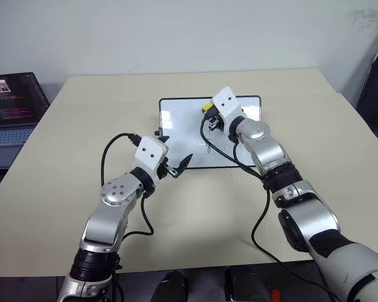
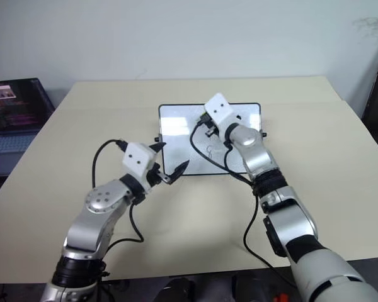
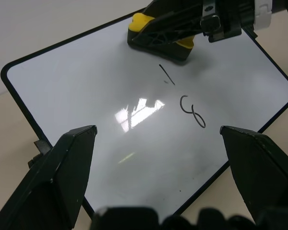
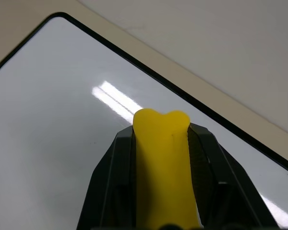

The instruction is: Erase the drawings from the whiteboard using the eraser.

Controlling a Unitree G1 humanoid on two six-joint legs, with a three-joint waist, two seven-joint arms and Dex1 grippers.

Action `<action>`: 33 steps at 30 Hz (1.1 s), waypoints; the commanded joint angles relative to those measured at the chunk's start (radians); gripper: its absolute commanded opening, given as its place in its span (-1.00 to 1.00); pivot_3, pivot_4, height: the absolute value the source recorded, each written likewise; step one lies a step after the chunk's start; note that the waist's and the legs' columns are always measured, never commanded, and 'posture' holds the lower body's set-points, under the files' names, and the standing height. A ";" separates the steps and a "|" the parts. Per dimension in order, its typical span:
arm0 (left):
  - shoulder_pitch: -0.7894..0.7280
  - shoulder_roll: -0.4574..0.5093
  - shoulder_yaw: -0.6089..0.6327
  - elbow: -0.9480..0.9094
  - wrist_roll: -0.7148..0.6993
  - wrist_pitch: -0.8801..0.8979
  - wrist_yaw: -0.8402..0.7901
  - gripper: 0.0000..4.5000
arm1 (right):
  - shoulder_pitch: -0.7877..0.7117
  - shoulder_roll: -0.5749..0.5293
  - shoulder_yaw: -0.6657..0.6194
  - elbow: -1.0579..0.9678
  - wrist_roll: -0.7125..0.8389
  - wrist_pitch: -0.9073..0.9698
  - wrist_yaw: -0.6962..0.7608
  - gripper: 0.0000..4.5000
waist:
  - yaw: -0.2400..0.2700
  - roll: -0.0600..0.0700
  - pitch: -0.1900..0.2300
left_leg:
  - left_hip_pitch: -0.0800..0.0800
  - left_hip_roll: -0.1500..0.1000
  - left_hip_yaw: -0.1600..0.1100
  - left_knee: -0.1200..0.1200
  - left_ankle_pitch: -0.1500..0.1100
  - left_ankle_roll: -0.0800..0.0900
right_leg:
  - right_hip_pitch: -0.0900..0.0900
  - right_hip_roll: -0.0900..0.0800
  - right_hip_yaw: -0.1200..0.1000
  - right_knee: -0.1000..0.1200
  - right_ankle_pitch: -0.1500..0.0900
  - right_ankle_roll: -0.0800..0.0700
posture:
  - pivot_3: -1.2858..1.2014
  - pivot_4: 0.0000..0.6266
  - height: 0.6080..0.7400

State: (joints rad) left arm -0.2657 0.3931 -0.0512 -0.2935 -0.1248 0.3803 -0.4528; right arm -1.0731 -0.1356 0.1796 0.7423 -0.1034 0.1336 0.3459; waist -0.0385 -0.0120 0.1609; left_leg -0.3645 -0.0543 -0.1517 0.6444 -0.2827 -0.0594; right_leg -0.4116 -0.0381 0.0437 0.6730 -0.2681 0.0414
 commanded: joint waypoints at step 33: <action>-0.012 -0.022 -0.009 -0.037 0.013 -0.023 0.008 1.00 | 0.144 -0.053 -0.042 -0.280 -0.011 0.157 0.038 -0.49 | 0.005 0.000 0.000 | 0.004 -0.001 -0.003 0.002 -0.001 0.002 | 0.004 0.000 -0.001 0.005 0.000 0.000 | 0.03 -0.52 1.00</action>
State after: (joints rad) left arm -0.2621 0.3751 -0.0577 -0.3081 -0.1143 0.3808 -0.4467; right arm -0.9160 -0.1845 0.1840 0.5036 -0.1359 0.2843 0.4037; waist -0.0336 -0.0124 0.1604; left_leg -0.3611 -0.0554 -0.1553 0.6461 -0.2832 -0.0578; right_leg -0.4081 -0.0380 0.0428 0.6778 -0.2680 0.0412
